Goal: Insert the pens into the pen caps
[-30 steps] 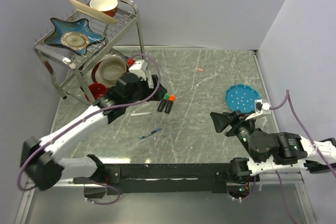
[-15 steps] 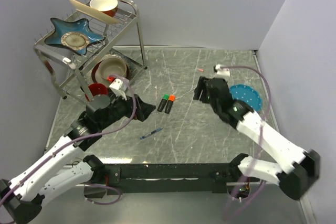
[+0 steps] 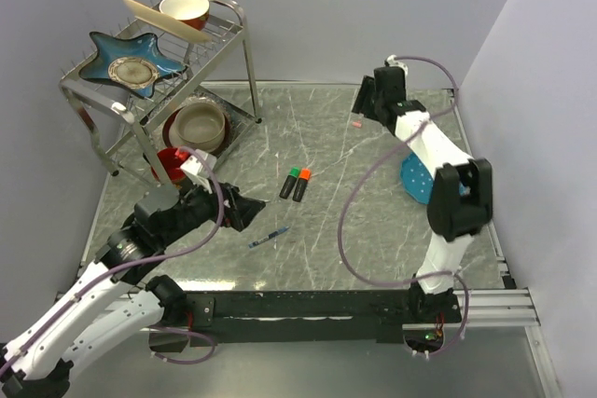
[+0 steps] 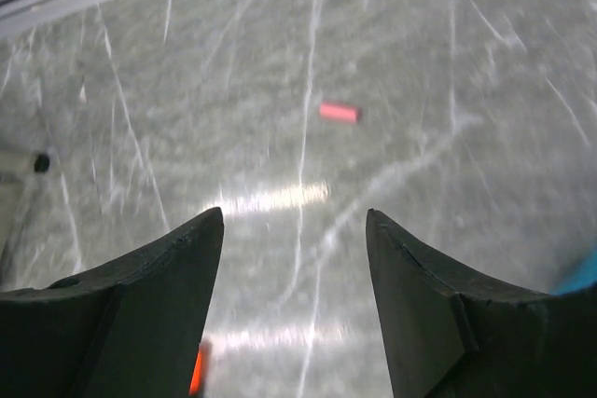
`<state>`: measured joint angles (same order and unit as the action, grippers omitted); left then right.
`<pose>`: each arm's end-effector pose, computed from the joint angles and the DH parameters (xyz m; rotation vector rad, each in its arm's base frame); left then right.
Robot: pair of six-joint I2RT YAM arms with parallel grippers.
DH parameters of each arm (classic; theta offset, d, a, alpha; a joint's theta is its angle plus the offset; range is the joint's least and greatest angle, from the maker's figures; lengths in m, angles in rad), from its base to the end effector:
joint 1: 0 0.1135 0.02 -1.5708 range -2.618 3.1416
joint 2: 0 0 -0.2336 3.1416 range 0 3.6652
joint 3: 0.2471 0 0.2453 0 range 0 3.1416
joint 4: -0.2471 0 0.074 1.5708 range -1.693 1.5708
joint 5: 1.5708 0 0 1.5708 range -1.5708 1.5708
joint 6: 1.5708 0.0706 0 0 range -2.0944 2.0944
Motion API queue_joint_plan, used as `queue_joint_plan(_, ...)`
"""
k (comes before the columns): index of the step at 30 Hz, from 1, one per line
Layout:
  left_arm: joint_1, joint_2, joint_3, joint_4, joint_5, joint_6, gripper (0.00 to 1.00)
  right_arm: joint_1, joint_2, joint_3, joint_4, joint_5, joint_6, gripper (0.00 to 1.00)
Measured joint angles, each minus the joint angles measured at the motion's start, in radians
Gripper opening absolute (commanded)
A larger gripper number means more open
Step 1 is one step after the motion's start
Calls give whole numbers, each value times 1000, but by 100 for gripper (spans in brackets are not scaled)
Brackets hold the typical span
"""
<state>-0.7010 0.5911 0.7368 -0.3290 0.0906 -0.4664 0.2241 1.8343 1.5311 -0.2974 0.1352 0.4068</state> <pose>0.1446 -0.1304 0.3113 0.2852 1.8255 -0.9161 0.4355 0.0895 0.2439 0.2753 2.1556 0.2154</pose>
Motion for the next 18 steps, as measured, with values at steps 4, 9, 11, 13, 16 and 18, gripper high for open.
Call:
queue_joint_plan(4,-1,-37,-3,-6,-5,3,99,-32,161,121,24,-30,21,68)
queue_joint_plan(9,-1,-38,-3,-14,-8,9,99,-88,302,174,79,-97,94,67)
queue_joint_plan(11,-1,-37,-3,-15,-9,10,99,-122,352,177,114,-149,137,66)
queue_joint_plan(13,-1,-37,-3,-18,-10,10,99,-152,399,190,142,-204,180,65)
queue_joint_plan(16,-1,-35,-3,-21,-13,11,99,-187,480,245,168,-276,235,64)
queue_joint_plan(18,-1,-35,-3,-21,-20,11,99,-199,524,280,183,-315,264,64)
